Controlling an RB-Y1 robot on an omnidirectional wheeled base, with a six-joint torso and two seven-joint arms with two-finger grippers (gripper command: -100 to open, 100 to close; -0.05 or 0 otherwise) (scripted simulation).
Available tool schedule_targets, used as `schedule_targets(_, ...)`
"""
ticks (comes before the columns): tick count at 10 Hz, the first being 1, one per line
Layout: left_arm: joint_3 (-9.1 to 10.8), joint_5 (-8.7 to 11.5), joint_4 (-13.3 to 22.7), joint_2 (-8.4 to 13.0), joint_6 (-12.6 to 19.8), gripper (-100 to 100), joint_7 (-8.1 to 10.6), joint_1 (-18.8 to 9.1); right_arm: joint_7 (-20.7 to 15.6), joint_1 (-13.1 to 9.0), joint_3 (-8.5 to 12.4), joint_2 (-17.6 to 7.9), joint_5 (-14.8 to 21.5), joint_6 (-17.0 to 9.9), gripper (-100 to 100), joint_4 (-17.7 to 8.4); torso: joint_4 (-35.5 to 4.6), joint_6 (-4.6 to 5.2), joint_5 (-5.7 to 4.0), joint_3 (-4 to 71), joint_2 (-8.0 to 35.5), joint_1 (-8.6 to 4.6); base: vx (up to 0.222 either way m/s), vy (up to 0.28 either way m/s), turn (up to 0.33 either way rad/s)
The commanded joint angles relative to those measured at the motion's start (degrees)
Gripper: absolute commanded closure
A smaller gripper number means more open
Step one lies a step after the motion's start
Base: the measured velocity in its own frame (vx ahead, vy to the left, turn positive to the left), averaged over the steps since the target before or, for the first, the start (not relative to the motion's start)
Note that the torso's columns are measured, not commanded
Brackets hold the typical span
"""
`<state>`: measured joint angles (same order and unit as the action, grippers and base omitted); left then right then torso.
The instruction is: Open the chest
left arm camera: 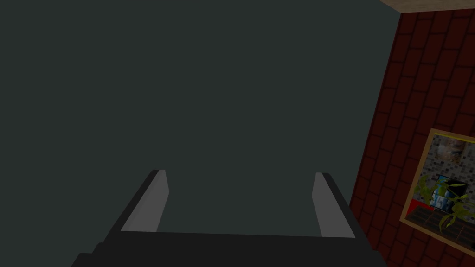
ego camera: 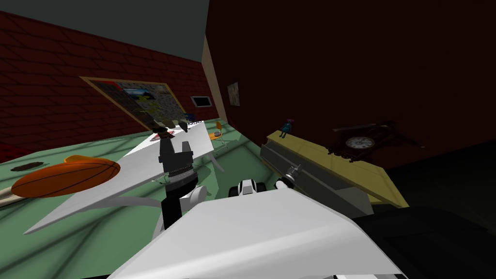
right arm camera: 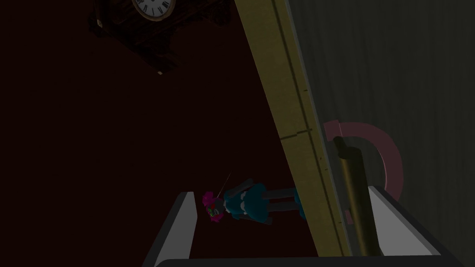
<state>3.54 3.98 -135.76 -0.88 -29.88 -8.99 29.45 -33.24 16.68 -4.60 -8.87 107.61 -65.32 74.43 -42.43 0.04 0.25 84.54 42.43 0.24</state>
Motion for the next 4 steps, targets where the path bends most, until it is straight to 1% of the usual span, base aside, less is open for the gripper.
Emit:
schedule_targets(1,0.0,0.0,0.0,0.0,0.0,0,0.0,0.0,-0.01,0.05,-0.04,0.05,-0.04,0.08,0,-0.08,0.03,-0.01,-0.06,0.0,-0.02,-0.06,0.0,0.0,0.0)
schedule_targets(4,0.0,0.0,0.0,0.0,0.0,0,0.0,0.0,-0.03,0.15,-0.11,0.15,-0.1,0.22,0,-0.22,0.09,-0.03,-0.17,0.01,-0.08,-0.16,0.0,0.0,0.0)
